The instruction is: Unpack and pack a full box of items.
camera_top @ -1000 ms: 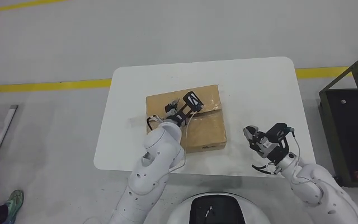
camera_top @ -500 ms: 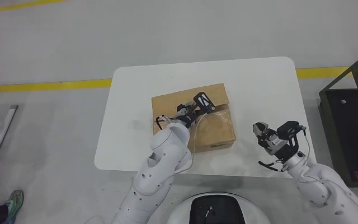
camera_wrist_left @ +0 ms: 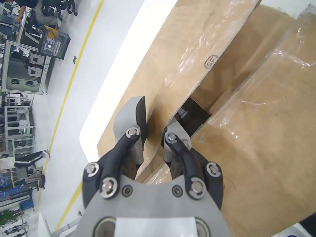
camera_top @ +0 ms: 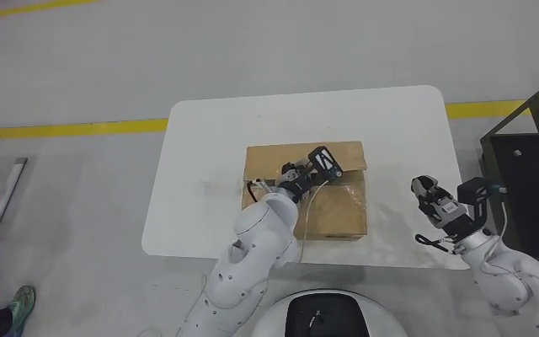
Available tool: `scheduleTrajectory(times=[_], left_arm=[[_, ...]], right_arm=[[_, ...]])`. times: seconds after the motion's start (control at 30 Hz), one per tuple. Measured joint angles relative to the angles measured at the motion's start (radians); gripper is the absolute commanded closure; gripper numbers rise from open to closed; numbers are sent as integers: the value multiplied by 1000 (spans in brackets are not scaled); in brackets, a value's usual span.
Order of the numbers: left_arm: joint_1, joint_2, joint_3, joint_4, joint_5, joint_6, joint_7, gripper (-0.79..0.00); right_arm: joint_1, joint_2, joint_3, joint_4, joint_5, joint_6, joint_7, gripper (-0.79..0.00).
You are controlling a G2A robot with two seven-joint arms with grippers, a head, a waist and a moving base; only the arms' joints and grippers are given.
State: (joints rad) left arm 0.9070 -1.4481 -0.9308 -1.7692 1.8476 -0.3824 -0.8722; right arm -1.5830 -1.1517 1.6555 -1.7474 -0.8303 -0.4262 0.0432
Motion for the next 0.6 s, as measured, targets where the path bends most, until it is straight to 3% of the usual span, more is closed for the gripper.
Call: scheduleTrajectory(times=[0.37,0.6], left_arm=[[-146,-27,8,79,18,44,64,-785],[-293,-62,25,273,-38,127,162,-785]], right_arm=[[-13,0,6,-19,-1,3,-4,0],[-28,1,21,-23,-4,6,-12,0]])
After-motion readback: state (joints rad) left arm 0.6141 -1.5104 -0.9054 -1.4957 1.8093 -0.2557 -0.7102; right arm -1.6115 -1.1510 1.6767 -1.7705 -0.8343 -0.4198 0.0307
